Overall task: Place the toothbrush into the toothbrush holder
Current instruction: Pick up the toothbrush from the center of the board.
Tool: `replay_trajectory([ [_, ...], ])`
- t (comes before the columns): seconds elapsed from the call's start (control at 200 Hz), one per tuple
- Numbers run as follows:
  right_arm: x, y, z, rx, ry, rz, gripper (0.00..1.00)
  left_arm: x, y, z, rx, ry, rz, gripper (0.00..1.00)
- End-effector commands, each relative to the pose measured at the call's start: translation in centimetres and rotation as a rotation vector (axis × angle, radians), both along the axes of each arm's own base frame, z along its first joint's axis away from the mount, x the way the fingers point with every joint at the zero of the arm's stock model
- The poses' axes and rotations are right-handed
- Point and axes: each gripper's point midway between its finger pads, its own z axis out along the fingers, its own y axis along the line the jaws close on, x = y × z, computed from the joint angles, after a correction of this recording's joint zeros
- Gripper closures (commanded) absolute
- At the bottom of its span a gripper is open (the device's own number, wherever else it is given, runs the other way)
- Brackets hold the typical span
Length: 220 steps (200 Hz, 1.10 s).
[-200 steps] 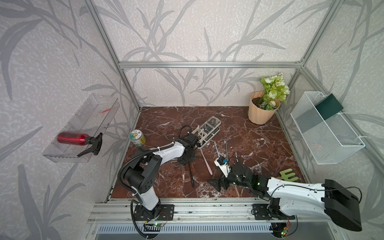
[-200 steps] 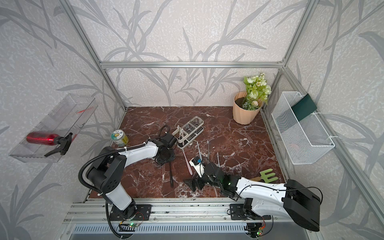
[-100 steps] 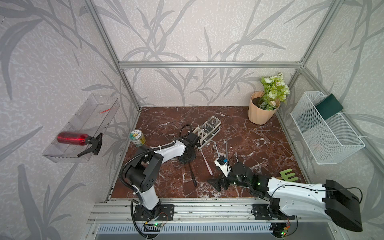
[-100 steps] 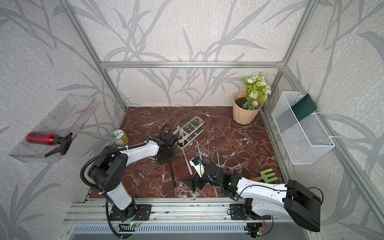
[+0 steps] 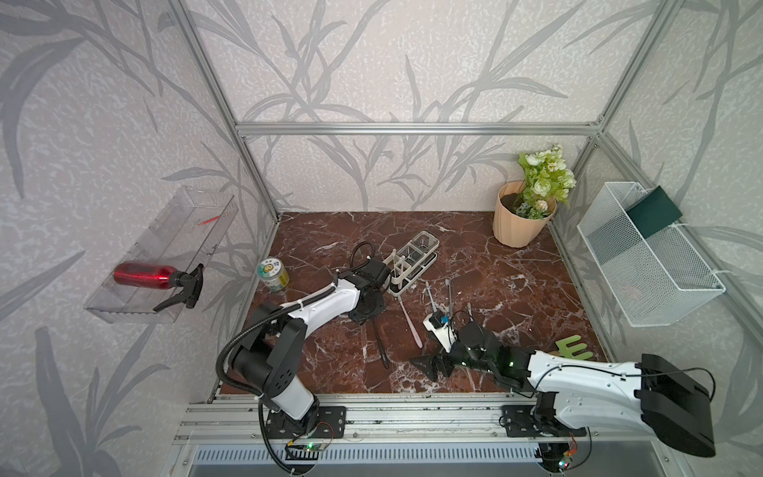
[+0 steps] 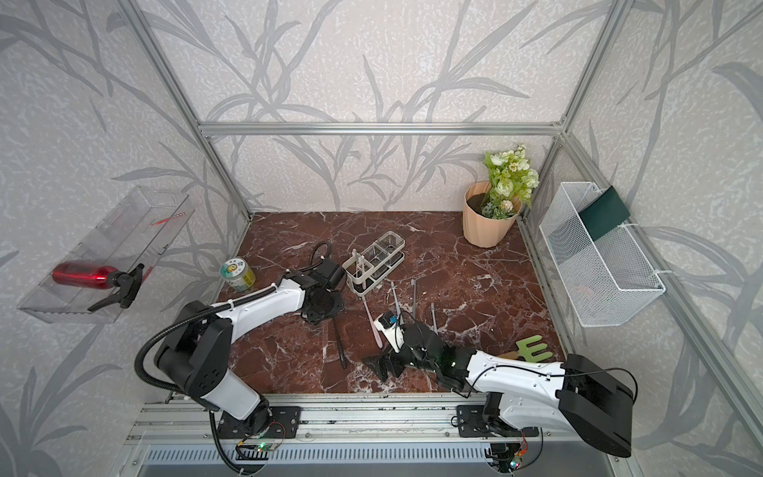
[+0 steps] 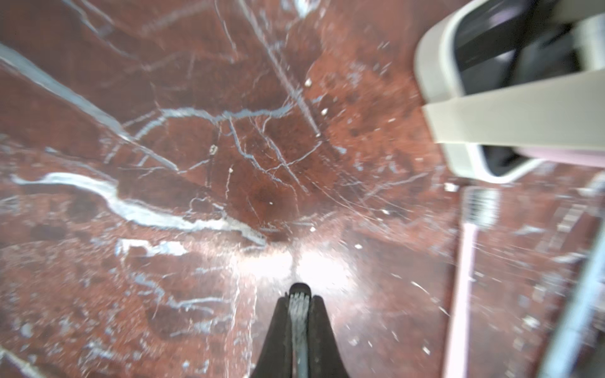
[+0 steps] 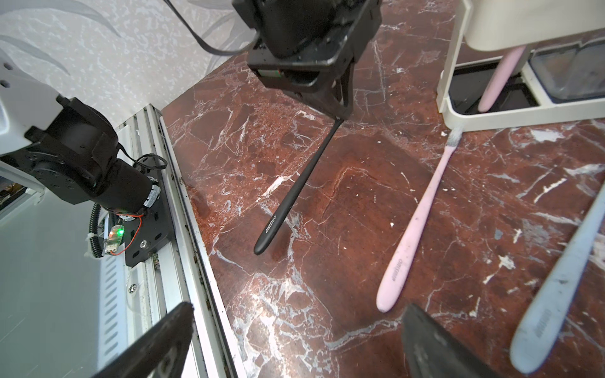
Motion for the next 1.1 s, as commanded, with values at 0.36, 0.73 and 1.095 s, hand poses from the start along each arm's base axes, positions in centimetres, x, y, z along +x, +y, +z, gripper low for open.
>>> replay_trajectory([
  [0.36,-0.2,3.2,-0.6,0.041,0.085,0.068,0.02,-2.0,-1.3,4.5,-0.182,-0.12,0.04,1.0],
  [0.73,0.1,4.4,-2.0,0.032,0.13,0.069,0.02,-3.5,-3.3,5.4,-0.29,-0.162,0.044,1.0],
  [1.095,-0.4,5.5,-2.5,0.047,0.179,0.113,0.16,-3.9,-3.3,6.0,-0.309,-0.196,0.052,1.0],
])
